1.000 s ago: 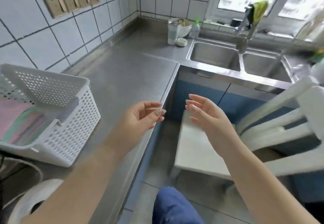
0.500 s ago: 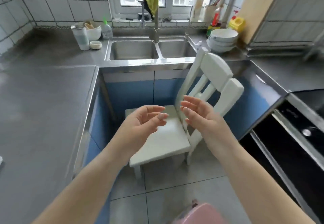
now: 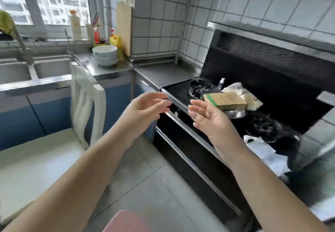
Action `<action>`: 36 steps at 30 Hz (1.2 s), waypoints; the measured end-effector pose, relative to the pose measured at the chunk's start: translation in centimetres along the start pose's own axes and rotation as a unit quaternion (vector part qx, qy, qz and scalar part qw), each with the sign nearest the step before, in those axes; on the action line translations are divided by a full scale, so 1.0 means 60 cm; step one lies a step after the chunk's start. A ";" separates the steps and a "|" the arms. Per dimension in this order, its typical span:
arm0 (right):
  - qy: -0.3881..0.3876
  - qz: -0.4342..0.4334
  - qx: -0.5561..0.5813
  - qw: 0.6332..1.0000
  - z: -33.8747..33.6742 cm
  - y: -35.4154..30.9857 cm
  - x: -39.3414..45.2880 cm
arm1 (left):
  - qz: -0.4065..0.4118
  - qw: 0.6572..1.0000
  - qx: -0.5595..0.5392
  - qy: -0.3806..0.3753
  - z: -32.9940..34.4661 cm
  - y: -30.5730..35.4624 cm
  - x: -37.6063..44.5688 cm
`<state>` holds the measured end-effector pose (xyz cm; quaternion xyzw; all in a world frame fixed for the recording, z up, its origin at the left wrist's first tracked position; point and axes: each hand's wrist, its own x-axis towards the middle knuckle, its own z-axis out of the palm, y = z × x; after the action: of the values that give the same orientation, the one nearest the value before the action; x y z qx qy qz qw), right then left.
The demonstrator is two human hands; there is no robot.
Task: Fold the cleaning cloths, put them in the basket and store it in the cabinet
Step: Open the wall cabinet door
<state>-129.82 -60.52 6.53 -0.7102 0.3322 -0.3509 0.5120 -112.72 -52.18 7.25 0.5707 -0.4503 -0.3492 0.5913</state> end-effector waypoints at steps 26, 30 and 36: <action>0.226 -0.153 -0.297 0.915 -0.640 -0.240 0.284 | 0.344 0.924 0.071 -0.148 0.527 0.360 0.567; 0.263 -0.167 -0.340 0.887 -0.710 -0.288 0.396 | 0.383 0.911 0.081 -0.128 0.564 0.418 0.698; 0.282 -0.178 -0.380 0.863 -0.796 -0.323 0.541 | 0.422 0.888 0.130 -0.132 0.619 0.477 0.872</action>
<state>-150.40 -106.15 41.25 -0.7673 0.4381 -0.4680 0.0164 -131.86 -111.06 40.48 0.3475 -0.7637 -0.0773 0.5385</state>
